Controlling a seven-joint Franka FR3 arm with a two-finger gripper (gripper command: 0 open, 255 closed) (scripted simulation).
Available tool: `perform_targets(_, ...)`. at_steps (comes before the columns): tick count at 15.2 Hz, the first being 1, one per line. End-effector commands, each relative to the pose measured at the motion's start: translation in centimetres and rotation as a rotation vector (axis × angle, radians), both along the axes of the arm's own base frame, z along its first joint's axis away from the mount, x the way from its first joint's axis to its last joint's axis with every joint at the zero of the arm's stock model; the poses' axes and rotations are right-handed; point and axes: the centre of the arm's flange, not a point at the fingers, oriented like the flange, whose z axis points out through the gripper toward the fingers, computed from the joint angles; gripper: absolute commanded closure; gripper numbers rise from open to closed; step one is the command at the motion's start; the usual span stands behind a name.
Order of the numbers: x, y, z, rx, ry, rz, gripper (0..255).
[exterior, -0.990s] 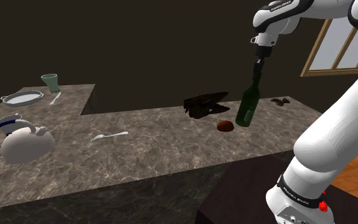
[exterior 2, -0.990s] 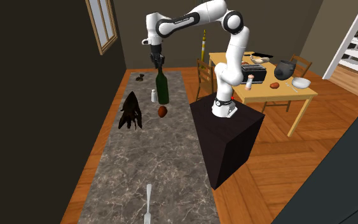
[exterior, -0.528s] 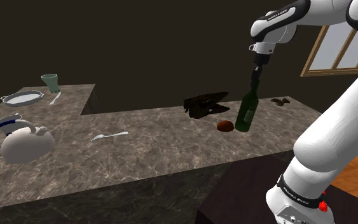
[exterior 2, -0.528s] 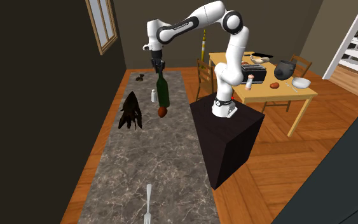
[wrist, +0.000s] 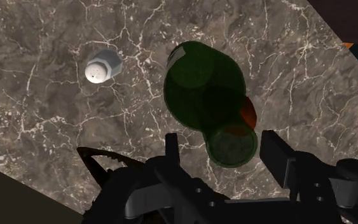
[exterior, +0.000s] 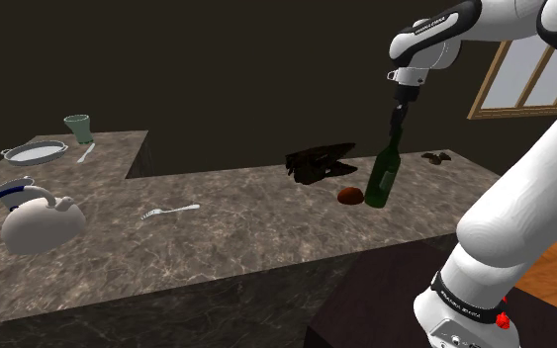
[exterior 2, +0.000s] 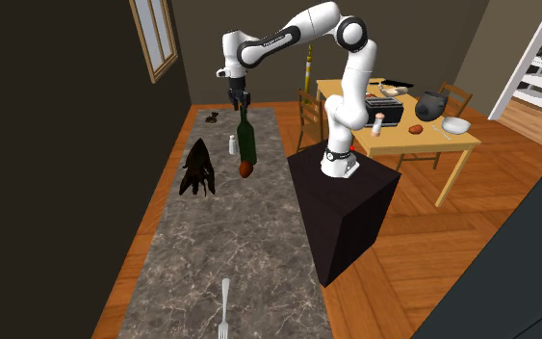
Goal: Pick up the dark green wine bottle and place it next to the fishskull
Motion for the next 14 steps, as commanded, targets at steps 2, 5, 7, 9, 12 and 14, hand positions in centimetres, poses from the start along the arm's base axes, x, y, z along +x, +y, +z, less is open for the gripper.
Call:
perform_targets(2,0.0,0.0,0.0,0.0,0.0,0.0,0)
perform_targets(5,0.0,0.0,0.0,0.0,0.0,0.0,0)
perform_targets(7,0.0,-0.2,2.6,0.0,0.0,0.0,0)
perform_targets(9,0.1,-0.3,5.0,0.0,0.0,0.0,0)
perform_targets(12,0.1,-0.3,5.0,0.0,0.0,0.0,0)
perform_targets(14,0.1,-0.3,5.0,0.0,0.0,0.0,0)
